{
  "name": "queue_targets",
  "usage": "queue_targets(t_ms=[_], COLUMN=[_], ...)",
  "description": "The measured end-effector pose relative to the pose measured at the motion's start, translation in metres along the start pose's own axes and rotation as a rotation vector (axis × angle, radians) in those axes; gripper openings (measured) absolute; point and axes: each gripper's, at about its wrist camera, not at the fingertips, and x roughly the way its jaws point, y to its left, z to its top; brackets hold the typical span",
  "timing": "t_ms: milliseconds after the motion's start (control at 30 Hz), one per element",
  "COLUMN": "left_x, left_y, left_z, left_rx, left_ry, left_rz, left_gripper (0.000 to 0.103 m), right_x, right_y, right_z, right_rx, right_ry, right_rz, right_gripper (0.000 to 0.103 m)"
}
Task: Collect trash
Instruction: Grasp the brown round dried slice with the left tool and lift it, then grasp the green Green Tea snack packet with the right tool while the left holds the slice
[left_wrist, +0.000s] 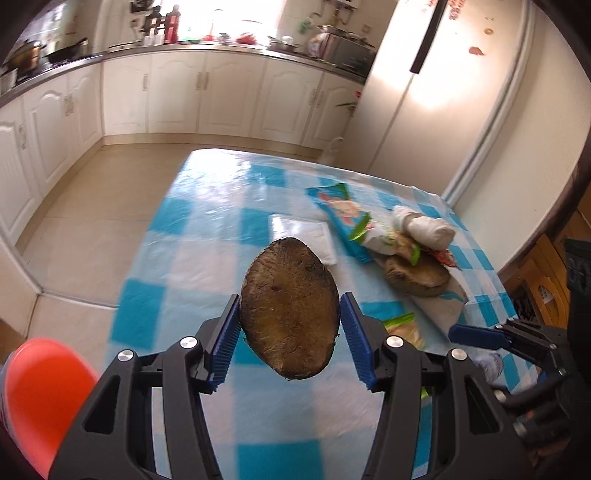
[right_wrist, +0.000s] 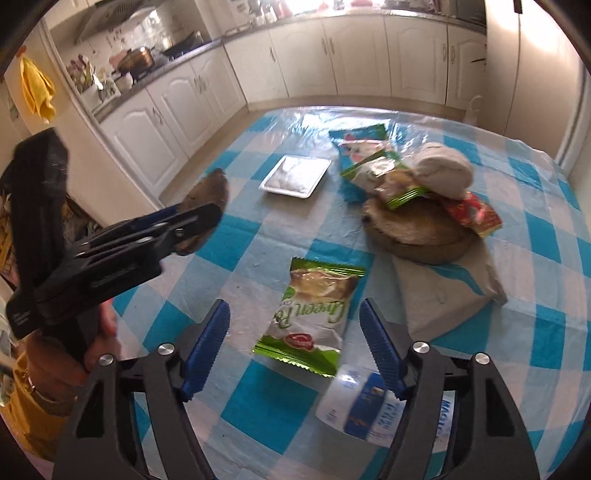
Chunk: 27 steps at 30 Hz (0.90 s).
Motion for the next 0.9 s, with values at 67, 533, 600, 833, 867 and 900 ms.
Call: queue_targets(t_ms=[67,533,600,833,867,900], left_x=[-0.006,-0.019,-0.021,-0.027,-0.029,-0.031], left_y=[0.009,0.037,0.038,0.041,0.042,0.043], left_z=[-0.005,-0.032,-0.034,-0.043,-0.044,-0.045], left_rx=[-0.016,-0.064,-0.069,-0.081,-0.084,-0.088], left_ry=[-0.003,0.016,0.017,0.021,0.021,0.019], left_rz=[0.015,0.03,0.028,0.025,0.025,0.025], left_gripper=[0.055,0.055,0.055,0.055,0.055,0.055], right_x=[0.01,0.047,0.048,0.044,0.043,0.041], right_y=[0.003,0.009,0.011,0.013,0.013,0.012], right_z=[0.004,0.012,0.01,0.005,0.005,0.005], right_rx=[-0.002,-0.058,-0.079,-0.101,-0.099,-0.093], right_ry=[0.031,0.121,0.116,0.074,0.066,0.053], right_rz=[-0.023,-0.116,-0.143,-0.161,-0.156,-0.151], right_gripper=[0.071,0.054,0.05,0.039,0.039,0.039])
